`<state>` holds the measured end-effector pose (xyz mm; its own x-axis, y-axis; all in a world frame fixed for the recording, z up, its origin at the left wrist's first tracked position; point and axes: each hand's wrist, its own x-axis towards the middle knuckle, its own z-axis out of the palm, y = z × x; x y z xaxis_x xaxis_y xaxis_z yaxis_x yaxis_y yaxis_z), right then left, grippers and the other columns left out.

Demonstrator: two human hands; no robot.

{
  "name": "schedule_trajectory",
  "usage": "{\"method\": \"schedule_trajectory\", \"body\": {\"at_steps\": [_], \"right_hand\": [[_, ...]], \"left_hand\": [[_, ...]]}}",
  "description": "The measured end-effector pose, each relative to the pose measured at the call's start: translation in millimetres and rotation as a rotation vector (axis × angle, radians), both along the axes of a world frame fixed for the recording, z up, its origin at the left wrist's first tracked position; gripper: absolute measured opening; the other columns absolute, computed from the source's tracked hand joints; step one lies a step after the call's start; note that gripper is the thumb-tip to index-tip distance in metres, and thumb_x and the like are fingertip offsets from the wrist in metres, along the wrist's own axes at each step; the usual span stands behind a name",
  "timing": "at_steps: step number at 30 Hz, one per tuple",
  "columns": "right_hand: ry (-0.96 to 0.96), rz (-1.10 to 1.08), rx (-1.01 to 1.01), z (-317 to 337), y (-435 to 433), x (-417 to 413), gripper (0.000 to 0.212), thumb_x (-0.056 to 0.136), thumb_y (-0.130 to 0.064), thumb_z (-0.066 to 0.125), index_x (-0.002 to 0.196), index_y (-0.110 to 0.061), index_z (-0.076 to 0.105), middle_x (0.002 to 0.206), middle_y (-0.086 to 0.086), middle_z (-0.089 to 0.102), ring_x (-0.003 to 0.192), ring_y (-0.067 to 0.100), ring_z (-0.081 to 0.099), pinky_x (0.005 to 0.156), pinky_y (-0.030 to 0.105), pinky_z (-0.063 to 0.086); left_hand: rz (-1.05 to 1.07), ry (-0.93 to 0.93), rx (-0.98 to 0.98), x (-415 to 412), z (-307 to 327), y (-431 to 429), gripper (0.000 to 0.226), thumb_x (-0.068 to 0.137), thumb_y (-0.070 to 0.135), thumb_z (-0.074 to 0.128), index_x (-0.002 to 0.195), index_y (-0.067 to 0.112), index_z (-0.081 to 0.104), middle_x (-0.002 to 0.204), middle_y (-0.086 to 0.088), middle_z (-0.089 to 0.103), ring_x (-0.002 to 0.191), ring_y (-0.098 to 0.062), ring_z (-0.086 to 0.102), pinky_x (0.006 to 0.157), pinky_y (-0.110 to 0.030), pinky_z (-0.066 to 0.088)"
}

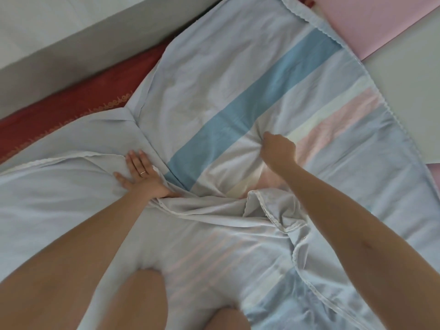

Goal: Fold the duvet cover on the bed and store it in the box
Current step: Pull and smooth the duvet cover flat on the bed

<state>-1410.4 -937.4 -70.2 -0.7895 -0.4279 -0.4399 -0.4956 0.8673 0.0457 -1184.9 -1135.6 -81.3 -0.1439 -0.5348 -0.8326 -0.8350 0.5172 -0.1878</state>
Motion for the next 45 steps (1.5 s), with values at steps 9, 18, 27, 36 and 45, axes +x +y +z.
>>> {"method": "schedule_trajectory", "body": {"at_steps": [9, 18, 27, 36, 45], "right_hand": [[0.148, 0.270, 0.078, 12, 28, -41, 0.020, 0.099, -0.018, 0.035, 0.104, -0.004, 0.048, 0.079, 0.012, 0.062, 0.066, 0.033, 0.058, 0.048, 0.026, 0.020], [0.155, -0.344, -0.044, 5, 61, -46, 0.020, 0.096, -0.019, 0.038, 0.103, -0.004, 0.050, 0.077, 0.012, 0.056, 0.077, 0.035, 0.057, 0.063, 0.033, 0.038], [0.114, -0.286, -0.429, 5, 0, -10, 0.053, 0.092, -0.022, 0.054, 0.140, -0.011, 0.033, 0.134, 0.012, 0.042, 0.093, 0.032, 0.058, 0.061, 0.030, 0.043], [-0.229, 0.155, -0.156, -8, -165, 0, 0.042, 0.091, -0.016, 0.046, 0.132, -0.024, 0.041, 0.101, 0.007, 0.063, 0.091, 0.028, 0.060, 0.067, 0.034, 0.041], [-0.394, -0.615, -0.770, -14, -232, -77, 0.012, 0.086, -0.008, 0.048, 0.093, -0.018, 0.044, 0.106, 0.011, 0.057, 0.101, 0.028, 0.061, 0.089, 0.039, 0.052]], "left_hand": [[0.087, 0.034, -0.056, 0, 1, 2, 0.132, 0.076, 0.057, 0.066, 0.134, 0.006, -0.042, 0.145, -0.011, -0.044, 0.137, -0.027, -0.034, 0.111, -0.065, -0.001], [0.200, 0.542, -0.143, 38, 5, 3, 0.134, 0.061, 0.065, 0.073, 0.149, 0.008, -0.010, 0.158, -0.006, -0.014, 0.145, -0.018, -0.015, 0.113, -0.052, -0.009], [0.390, 0.190, 0.053, 21, 17, -33, 0.159, 0.044, 0.077, 0.074, 0.135, 0.017, -0.042, 0.142, -0.014, -0.046, 0.133, -0.028, -0.041, 0.106, -0.064, -0.013], [0.357, 0.112, 0.105, 19, 20, -41, 0.168, 0.040, 0.073, 0.079, 0.127, 0.012, -0.051, 0.135, -0.019, -0.053, 0.127, -0.033, -0.047, 0.103, -0.066, -0.013], [0.411, 0.049, 0.141, 13, 14, -51, 0.171, 0.037, 0.071, 0.081, 0.107, 0.011, -0.062, 0.123, -0.019, -0.061, 0.122, -0.035, -0.051, 0.103, -0.067, -0.012]]}}
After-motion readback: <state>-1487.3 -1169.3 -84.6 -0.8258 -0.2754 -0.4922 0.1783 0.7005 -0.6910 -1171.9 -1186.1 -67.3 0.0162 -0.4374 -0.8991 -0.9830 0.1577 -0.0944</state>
